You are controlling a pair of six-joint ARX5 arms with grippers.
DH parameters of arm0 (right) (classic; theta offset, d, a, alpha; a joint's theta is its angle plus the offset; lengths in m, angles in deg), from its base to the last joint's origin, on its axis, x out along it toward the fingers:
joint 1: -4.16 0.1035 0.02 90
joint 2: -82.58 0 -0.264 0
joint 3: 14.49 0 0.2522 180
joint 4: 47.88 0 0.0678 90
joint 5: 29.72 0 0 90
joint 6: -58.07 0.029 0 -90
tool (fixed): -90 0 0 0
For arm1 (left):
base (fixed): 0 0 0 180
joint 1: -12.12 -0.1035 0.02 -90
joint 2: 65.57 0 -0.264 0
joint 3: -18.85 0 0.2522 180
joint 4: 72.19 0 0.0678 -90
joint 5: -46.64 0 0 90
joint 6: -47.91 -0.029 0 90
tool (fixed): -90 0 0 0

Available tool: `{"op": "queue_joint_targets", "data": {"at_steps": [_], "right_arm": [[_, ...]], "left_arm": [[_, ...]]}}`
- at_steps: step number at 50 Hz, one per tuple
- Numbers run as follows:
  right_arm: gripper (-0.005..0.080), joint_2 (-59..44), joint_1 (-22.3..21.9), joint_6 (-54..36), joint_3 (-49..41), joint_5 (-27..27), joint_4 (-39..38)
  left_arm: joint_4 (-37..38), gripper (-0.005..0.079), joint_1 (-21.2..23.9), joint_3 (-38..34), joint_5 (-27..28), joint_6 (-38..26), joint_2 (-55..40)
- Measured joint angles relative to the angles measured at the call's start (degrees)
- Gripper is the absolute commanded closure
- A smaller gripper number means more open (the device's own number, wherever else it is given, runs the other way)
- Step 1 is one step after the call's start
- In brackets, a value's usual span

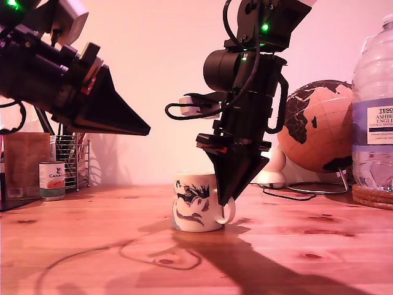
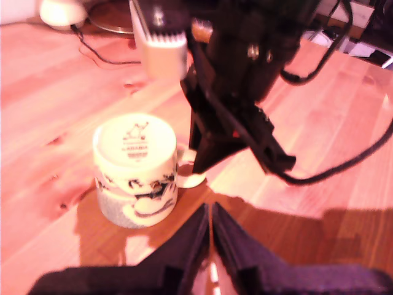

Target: Lift the coffee cup and remove the coffee capsule that is hidden under it

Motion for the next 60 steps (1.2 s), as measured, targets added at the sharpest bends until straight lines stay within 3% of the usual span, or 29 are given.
{"op": "queue_joint_targets", "data": {"at_steps": [5,14,44,50,56,60], "right_arm": [[0.05,-0.04,0.0,0.0,0.0,-0.17,-0.26],[0.0442,-0.2,0.0,0.02,0.0,-0.48,-0.39],[0.046,-3.89,0.0,-0.07,-0.02,-0.37,-3.48],[0.0545,-4.37,0.0,-0.07,-0.42,-0.37,-3.8],[0.0775,-4.37,0.0,-0.07,-0.42,-0.37,-3.89],[0.0763,-4.37,0.0,-0.07,-0.42,-0.39,-4.02]], "left_arm": [[0.07,0.0751,0.0,0.0,0.0,0.0,0.0],[0.04,0.0751,0.0,0.0,0.0,0.0,0.0],[0.04,0.0751,0.0,0.0,0.02,0.02,0.0],[0.09,0.0751,0.0,0.0,0.22,0.02,0.0],[0.11,0.0751,0.0,0.0,0.26,0.02,0.0],[0.13,0.0751,-0.02,0.0,0.26,0.02,0.0]]}}
